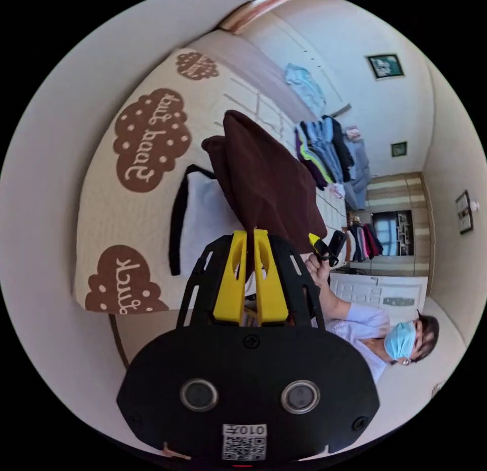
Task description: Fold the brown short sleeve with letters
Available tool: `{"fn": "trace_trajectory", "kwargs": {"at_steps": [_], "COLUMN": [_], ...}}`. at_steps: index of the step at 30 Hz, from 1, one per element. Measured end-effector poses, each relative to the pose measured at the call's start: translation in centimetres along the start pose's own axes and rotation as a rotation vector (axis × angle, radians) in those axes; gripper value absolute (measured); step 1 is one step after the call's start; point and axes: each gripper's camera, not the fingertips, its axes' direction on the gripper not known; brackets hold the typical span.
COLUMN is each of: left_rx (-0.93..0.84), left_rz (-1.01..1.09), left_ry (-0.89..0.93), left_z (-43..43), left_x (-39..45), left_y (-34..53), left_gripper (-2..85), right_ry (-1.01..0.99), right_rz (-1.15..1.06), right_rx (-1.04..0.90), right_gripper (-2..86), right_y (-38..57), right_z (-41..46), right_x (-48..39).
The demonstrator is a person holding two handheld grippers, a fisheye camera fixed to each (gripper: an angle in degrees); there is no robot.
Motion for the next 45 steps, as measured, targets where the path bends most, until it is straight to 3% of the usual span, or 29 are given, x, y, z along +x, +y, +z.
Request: {"fn": "trace_trajectory", "kwargs": {"at_steps": [1, 3, 6, 10, 16, 20, 22, 29, 32, 35, 39, 45], "left_rx": [-0.056, -0.096, -0.033, 0.045, -0.105, -0.015, 0.087, 0.082, -0.014, 0.111, 0.26, 0.458], "left_rz": [-0.055, -0.097, -0.096, -0.017, 0.093, 0.119, 0.102, 0.043, -0.041, -0.156, -0.227, -0.241], "left_ry": [-0.009, -0.015, 0.121, 0.24, 0.246, 0.153, 0.191, 0.19, 0.174, 0.275, 0.421, 0.288], "left_z": [2.4, 4.8, 4.9, 1.5, 3.7, 3.2, 2.0, 0.1, 2.2, 4.2, 6.8, 6.5], "left_x": [-2.6, -5.6, -8.7, -9.8, -9.4, -9.5, -9.9, -10.3, -12.2, -15.3, -18.1, -16.0], "left_y": [-0.6, -0.9, -0.3, 0.3, 0.3, 0.7, 1.2, 1.0, 1.1, 2.7, 6.3, 11.5], "left_gripper": [1.2, 1.6, 2.6, 6.3, 9.6, 6.0, 3.9, 1.7, 1.3, 1.2, 1.0, 0.2], "right_ry": [-0.037, -0.092, -0.054, -0.158, -0.07, -0.027, -0.004, -0.022, 0.035, -0.034, -0.02, 0.167], "right_rz": [0.116, 0.166, 0.126, 0.2, 0.118, 0.095, 0.1, 0.084, 0.136, 0.224, 0.177, -0.021], "right_rx": [-0.098, -0.08, -0.076, -0.076, -0.141, -0.143, -0.154, -0.192, -0.26, -0.274, -0.295, -0.333], "right_gripper": [4.6, 4.6, 4.6, 4.6, 4.8, 4.8, 4.6, 4.1, 4.0, 4.0, 3.8, 3.1], "right_y": [1.1, 3.0, 3.0, -0.1, -1.7, -1.5, -1.6, -2.8, -1.8, 0.0, 0.3, 1.7], "right_z": [2.9, 4.2, 3.7, 2.5, 2.8, 2.5, 2.3, 1.9, 3.3, 4.4, 4.5, -1.1], "right_x": [2.5, 4.1, 4.2, 4.4, 3.4, 3.5, 3.6, 1.7, 3.6, 6.4, 6.6, 2.8]}}
